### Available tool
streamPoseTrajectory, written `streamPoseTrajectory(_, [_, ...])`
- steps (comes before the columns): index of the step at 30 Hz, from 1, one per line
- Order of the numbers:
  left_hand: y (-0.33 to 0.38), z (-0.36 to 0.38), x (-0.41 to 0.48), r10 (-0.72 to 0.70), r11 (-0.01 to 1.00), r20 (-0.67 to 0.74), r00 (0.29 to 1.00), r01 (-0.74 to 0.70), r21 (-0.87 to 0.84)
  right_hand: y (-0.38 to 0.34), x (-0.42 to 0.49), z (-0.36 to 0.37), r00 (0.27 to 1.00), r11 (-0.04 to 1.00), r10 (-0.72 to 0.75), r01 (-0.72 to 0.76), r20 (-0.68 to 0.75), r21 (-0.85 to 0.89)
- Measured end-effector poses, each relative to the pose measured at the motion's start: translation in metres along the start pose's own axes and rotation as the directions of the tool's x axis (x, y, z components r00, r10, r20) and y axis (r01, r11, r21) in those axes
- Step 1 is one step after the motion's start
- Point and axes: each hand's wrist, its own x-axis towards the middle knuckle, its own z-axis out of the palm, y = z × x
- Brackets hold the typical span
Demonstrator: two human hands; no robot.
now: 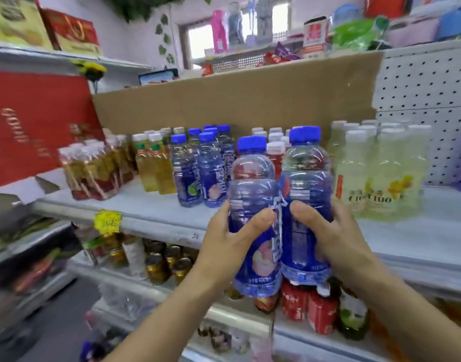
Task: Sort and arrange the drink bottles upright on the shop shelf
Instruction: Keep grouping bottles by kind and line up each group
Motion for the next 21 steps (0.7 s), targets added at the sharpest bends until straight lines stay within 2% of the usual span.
streamPoseTrajectory(6, [-0.002, -0.083, 0.023, 0.103, 0.993, -0.166, 0.981, -0.091, 0.079, 0.019, 0.047, 0.087, 0.997, 1.000, -0.011, 0.010, 0.074, 0.018])
streamPoseTrajectory(10, [-0.017, -0.127, 0.059, 0.117, 0.987, -0.249, 0.961, -0.084, 0.141, 0.040, 0.083, 0.128, 0.997, 1.000, -0.027, 0.026, 0.077, 0.015])
streamPoseTrajectory(15, [-0.041, -0.165, 0.106, 0.140, 0.972, -0.320, 0.937, -0.068, 0.226, 0.079, 0.120, 0.157, 1.000, 0.999, -0.015, 0.016, 0.008, -0.034])
streamPoseTrajectory(19, [-0.067, -0.186, 0.135, 0.184, 0.957, -0.372, 0.910, -0.079, 0.280, 0.107, 0.138, 0.168, 0.995, 0.994, 0.006, -0.017, -0.100, -0.105])
streamPoseTrajectory(21, [-0.080, -0.195, 0.147, 0.135, 0.966, -0.363, 0.922, -0.040, 0.257, 0.120, 0.146, 0.171, 0.995, 0.993, -0.008, -0.004, -0.100, -0.115])
